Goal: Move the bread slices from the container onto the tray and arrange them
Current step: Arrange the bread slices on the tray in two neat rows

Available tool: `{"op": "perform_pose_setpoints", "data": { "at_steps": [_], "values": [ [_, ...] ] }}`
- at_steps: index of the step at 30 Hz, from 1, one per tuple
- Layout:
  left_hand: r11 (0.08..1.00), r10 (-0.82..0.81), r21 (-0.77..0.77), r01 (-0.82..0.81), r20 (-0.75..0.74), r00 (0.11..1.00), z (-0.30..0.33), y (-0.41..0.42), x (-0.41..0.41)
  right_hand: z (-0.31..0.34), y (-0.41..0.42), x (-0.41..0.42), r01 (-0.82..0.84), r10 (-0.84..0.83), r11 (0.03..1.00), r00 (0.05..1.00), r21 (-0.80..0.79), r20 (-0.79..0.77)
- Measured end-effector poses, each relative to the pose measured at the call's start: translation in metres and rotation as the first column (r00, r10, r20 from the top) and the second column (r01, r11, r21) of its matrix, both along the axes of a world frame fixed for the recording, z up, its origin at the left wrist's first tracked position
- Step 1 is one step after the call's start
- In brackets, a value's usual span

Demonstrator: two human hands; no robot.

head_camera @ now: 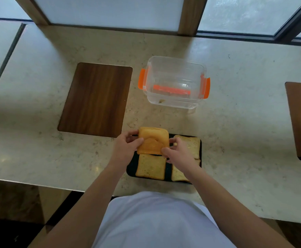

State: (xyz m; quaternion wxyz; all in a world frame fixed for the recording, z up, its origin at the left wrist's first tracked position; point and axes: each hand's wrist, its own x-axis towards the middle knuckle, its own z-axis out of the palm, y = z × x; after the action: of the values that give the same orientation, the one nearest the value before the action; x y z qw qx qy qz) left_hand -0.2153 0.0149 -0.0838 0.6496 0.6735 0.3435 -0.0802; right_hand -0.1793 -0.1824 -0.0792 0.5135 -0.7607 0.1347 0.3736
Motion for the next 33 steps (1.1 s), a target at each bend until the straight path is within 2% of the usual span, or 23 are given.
{"op": "perform_pose_setpoints", "data": {
  "at_steps": [6,9,13,20,25,33],
  "values": [
    [0.933,-0.121,0.326,0.154,-0.118,0.986,-0.022,0.0,-0.001,-0.017,0.02,0.0,-0.175,0.172,0.971,0.985,-0.165,-0.036],
    [0.889,-0.162,0.407,0.21,-0.148,0.976,-0.025,0.0,0.005,-0.022,0.032,0.002,-0.205,0.198,0.963,0.979,-0.173,-0.054],
    [0.844,-0.238,0.435,0.313,-0.218,0.946,-0.031,0.001,0.009,-0.027,0.043,0.006,-0.219,0.21,0.952,0.975,-0.213,-0.066],
    [0.828,-0.278,0.423,0.368,-0.261,0.924,-0.036,0.001,0.007,-0.036,0.045,0.012,-0.178,0.179,0.96,0.984,-0.215,-0.014],
    [0.729,-0.306,0.543,0.418,-0.289,0.907,-0.045,0.004,-0.007,-0.038,0.04,0.01,-0.315,0.331,0.905,0.944,-0.285,0.007],
    [0.683,-0.348,0.594,0.425,-0.247,0.904,-0.047,0.01,-0.015,-0.036,0.04,0.004,-0.401,0.497,0.792,0.862,-0.461,0.104]
  ]
}}
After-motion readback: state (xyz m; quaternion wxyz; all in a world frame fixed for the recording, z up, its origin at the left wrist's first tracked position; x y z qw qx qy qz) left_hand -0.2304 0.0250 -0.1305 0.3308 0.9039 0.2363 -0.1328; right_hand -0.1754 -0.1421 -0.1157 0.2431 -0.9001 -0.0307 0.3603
